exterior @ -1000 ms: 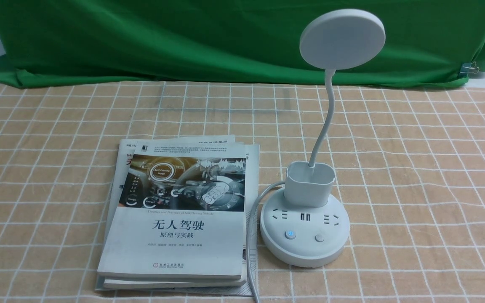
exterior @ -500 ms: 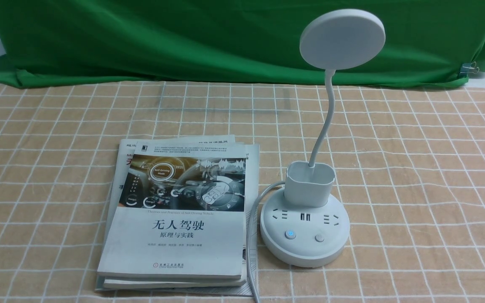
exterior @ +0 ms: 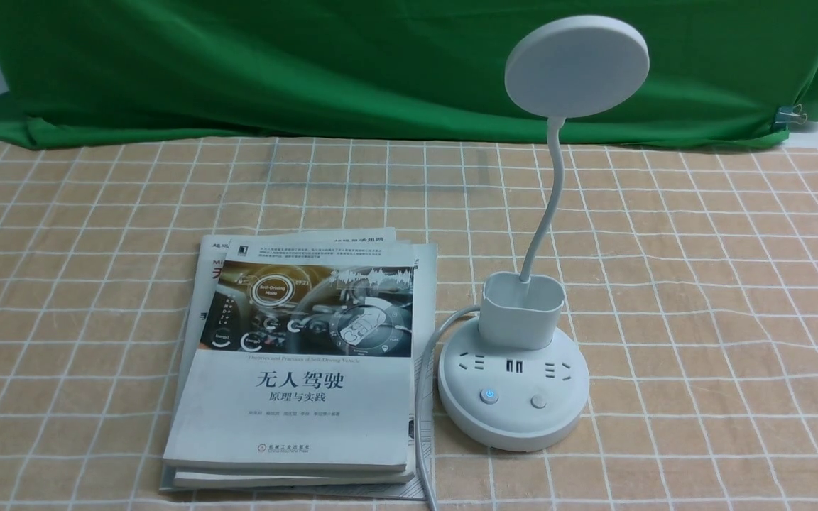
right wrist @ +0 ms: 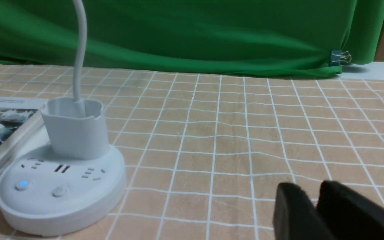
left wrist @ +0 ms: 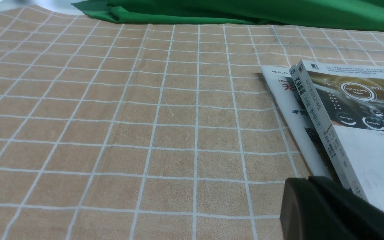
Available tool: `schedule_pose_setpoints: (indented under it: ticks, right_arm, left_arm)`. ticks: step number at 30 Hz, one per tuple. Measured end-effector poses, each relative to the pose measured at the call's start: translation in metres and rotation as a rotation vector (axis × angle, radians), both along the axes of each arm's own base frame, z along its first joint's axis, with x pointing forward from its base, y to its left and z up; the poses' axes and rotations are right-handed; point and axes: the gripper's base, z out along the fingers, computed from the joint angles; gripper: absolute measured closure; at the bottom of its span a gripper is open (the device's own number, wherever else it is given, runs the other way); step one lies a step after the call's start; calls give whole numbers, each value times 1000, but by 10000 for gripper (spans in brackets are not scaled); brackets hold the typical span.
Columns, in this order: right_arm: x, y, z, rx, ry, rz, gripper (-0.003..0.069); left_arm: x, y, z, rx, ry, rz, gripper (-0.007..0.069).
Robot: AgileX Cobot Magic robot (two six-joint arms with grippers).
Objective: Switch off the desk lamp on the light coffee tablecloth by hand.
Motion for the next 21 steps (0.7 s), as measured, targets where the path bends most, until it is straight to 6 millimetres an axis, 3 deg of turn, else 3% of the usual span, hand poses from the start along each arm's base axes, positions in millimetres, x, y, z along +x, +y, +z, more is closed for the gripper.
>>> schedule_pose_setpoints:
  ticks: [21]
  right_arm:
    - [0,0,0,0,1,0,482]
  left_arm:
    - [0,0,0,0,0,0,620]
